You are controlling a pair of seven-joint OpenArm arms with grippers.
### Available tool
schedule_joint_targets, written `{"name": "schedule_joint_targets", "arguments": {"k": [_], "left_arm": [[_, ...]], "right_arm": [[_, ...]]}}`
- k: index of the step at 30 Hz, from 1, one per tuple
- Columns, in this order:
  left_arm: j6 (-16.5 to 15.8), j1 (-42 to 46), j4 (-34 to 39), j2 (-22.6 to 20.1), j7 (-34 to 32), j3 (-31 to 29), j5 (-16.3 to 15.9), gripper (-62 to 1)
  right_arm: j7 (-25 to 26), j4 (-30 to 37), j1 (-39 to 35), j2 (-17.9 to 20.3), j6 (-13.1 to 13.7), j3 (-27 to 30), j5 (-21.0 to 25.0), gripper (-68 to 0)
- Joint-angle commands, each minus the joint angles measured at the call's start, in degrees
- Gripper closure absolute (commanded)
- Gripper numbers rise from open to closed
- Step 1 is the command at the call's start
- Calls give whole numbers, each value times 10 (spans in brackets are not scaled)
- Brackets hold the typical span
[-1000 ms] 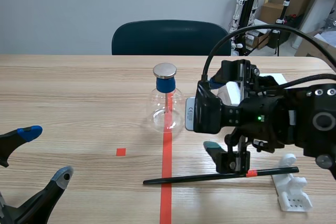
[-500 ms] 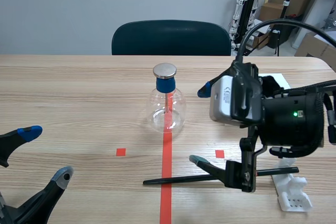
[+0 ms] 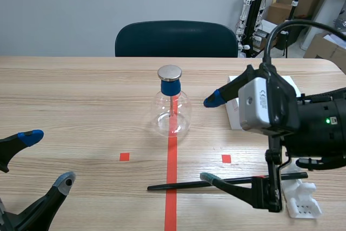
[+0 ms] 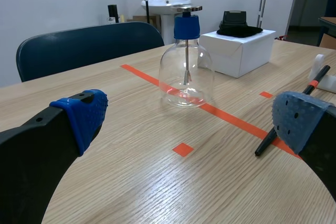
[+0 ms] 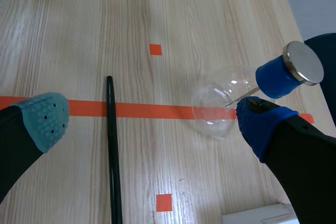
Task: Do the electroscope experiment. put the rod down on the box
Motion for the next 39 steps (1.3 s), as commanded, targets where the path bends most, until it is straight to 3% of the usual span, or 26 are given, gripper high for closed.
{"name": "schedule_joint_targets", "arguments": {"k": [1, 39], "left_arm": [[-1, 0, 4, -3, -8, -2, -5, -623], [-1, 0, 4, -3, -7, -2, -5, -623]], "right_arm": [[4, 4, 0, 4, -2, 7, 6, -671], [-5, 4, -2, 4, -2, 7, 6, -671]]}}
